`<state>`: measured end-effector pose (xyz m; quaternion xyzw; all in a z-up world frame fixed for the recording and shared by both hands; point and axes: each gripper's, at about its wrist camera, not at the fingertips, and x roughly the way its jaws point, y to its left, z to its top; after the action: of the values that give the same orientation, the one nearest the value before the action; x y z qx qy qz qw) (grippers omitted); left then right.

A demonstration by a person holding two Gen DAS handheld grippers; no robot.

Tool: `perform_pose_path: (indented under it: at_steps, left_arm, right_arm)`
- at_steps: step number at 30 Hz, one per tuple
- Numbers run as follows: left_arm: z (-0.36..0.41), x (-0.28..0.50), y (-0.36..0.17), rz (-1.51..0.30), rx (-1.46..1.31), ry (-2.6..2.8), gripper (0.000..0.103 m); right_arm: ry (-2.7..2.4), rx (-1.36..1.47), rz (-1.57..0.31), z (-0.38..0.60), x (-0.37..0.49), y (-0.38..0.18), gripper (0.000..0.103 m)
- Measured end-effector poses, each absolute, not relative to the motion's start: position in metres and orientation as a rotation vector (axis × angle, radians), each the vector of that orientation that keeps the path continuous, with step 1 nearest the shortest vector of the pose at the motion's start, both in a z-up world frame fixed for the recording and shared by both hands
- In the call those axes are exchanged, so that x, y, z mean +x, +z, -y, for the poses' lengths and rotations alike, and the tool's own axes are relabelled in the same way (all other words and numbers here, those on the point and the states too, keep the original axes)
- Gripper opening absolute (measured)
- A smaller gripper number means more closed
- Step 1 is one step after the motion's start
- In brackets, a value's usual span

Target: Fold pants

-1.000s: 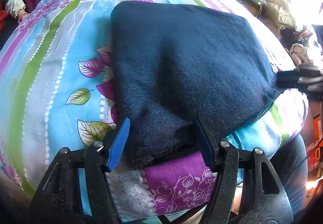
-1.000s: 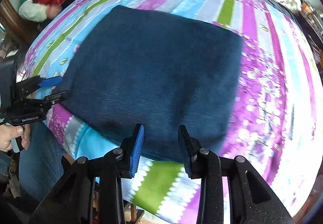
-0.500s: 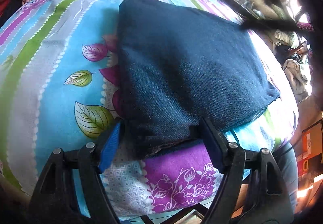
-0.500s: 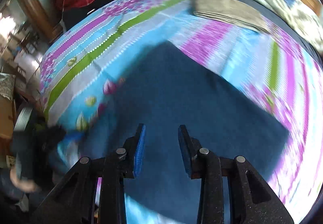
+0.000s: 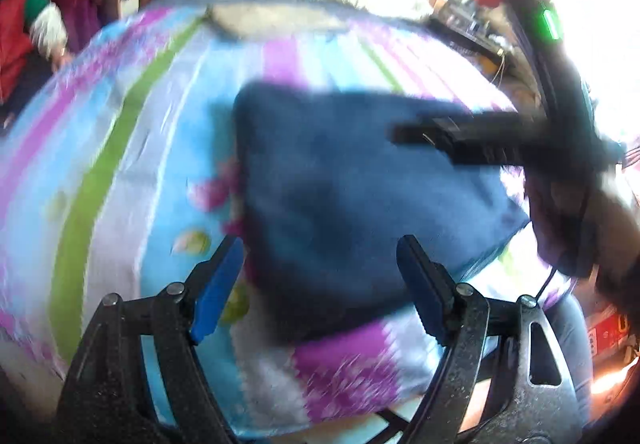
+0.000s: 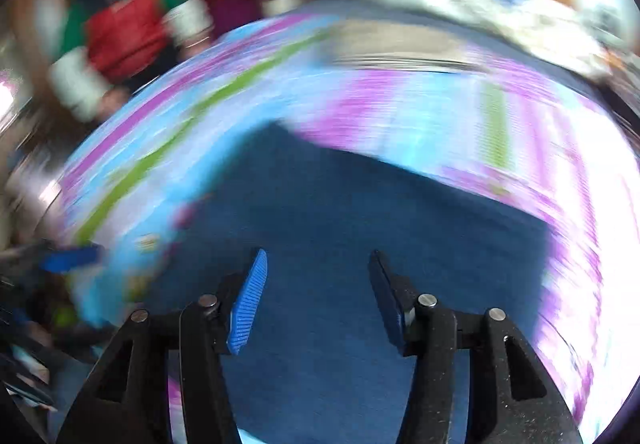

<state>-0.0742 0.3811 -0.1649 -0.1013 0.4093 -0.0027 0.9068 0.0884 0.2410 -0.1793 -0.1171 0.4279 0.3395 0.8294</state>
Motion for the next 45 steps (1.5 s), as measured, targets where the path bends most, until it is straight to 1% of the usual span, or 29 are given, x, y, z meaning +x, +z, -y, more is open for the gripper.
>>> perform_pose_path:
  at_steps: [1,2,3,7,8,10,11,12,13,14,18,22,27,34,39,45]
  left_arm:
    - [-0.375,-0.066,-0.161,-0.839,-0.198,-0.009,0.086]
    - [-0.365,-0.051,-0.158,-0.838,-0.170,0.000,0.092]
    - [-0.358,-0.041,-0.159,-0.843,-0.153,0.009,0.094]
    - [-0.336,0.014,-0.174,-0.881,-0.136,0.041,0.094]
    - [-0.332,0.024,-0.180,-0.883,-0.118,0.069,0.094]
    - [-0.330,0.041,-0.203,-0.928,-0.097,0.139,0.094]
    - [-0.330,0.047,-0.220,-0.984,-0.092,0.171,0.095]
    - [-0.331,0.054,-0.242,-1.068,-0.098,0.201,0.101]
    - [-0.333,0.051,-0.247,-1.048,-0.115,0.225,0.103]
    - [-0.335,0.043,-0.246,-0.990,-0.132,0.232,0.103]
    - [-0.338,0.028,-0.246,-0.944,-0.149,0.252,0.103]
    - [-0.340,0.025,-0.248,-0.929,-0.172,0.267,0.103]
    - [-0.339,0.026,-0.249,-0.912,-0.196,0.273,0.103]
    - [-0.340,0.028,-0.251,-0.897,-0.214,0.275,0.103]
    - [-0.340,0.026,-0.252,-0.877,-0.222,0.278,0.103]
    - [-0.338,0.025,-0.252,-0.875,-0.199,0.272,0.103]
  right_arm:
    - [0.646,-0.231,-0.908,-0.221,0.093,-0.185,0.057]
    - [0.591,-0.204,-0.924,-0.204,0.097,-0.194,0.057]
    - [0.565,-0.176,-0.945,-0.191,0.100,-0.203,0.058]
    - [0.509,-0.138,-0.926,-0.172,0.093,-0.227,0.058]
    - [0.503,-0.139,-0.914,-0.171,0.090,-0.231,0.059]
    - [0.501,-0.160,-0.882,-0.173,0.082,-0.237,0.069]
    - [0.509,-0.171,-0.869,-0.176,0.077,-0.239,0.079]
    - [0.514,-0.181,-0.868,-0.179,0.075,-0.244,0.089]
    - [0.516,-0.206,-0.865,-0.184,0.070,-0.247,0.093]
    - [0.511,-0.212,-0.850,-0.184,0.070,-0.252,0.093]
    - [0.490,-0.190,-0.861,-0.184,0.073,-0.259,0.094]
    - [0.449,-0.157,-0.883,-0.181,0.073,-0.256,0.094]
    - [0.407,-0.168,-0.877,-0.182,0.070,-0.258,0.100]
    - [0.390,-0.129,-0.868,-0.180,0.067,-0.260,0.103]
    - [0.391,-0.113,-0.826,-0.178,0.063,-0.263,0.103]
    - [0.391,-0.130,-0.819,-0.175,0.061,-0.262,0.103]
